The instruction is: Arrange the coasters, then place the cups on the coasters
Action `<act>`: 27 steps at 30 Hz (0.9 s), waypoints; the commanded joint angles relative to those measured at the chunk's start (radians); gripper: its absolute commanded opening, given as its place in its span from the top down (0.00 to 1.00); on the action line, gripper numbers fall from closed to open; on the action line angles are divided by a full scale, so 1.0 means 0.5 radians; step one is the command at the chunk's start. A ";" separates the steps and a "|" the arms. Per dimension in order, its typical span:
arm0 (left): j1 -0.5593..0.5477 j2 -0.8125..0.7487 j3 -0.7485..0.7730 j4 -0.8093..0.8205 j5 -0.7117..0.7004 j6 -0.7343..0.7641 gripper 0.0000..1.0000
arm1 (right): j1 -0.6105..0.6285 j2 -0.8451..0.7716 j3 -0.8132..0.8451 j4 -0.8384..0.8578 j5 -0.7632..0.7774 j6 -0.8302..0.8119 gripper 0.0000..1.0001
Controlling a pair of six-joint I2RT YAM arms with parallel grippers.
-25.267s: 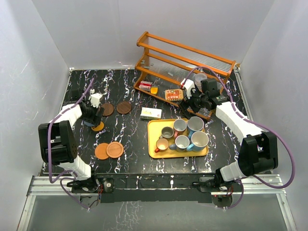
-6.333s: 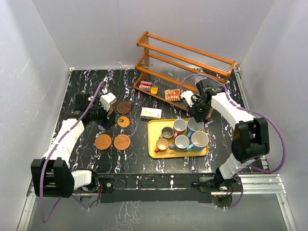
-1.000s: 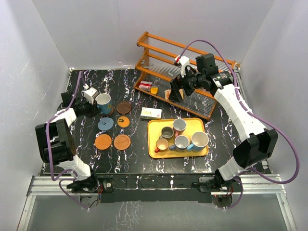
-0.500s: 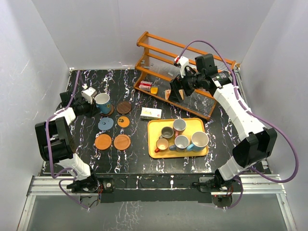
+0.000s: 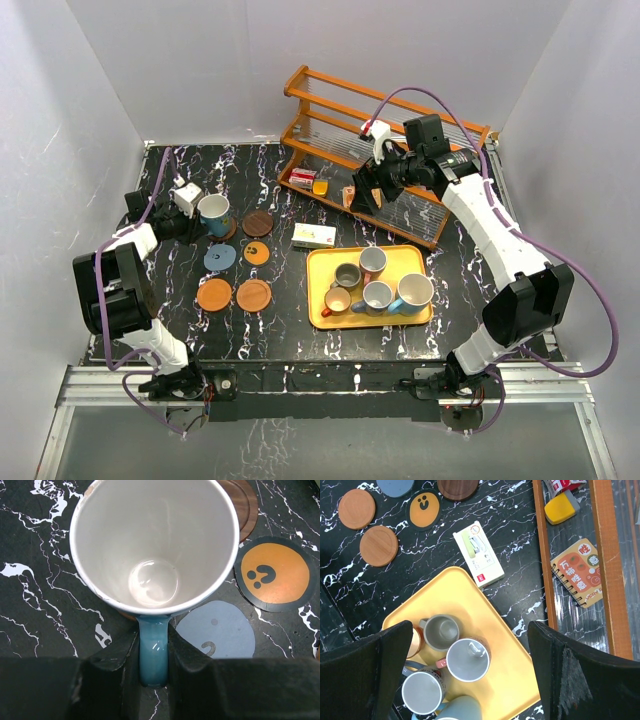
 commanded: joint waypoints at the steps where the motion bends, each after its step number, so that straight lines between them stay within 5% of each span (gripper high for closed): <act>1: 0.012 -0.034 0.022 -0.002 0.077 0.115 0.78 | 0.002 -0.007 0.013 0.051 -0.040 -0.025 0.02; 12: 0.014 -0.094 0.041 -0.070 0.000 0.182 0.58 | 0.002 -0.047 -0.022 0.030 0.020 -0.070 0.02; 22: 0.045 -0.373 0.067 -0.298 -0.109 0.098 0.42 | 0.002 -0.299 -0.266 0.015 0.403 -0.254 0.02; 27: 0.043 -0.635 0.007 -0.298 -0.265 -0.094 0.22 | 0.002 -0.370 -0.319 -0.065 0.530 -0.318 0.02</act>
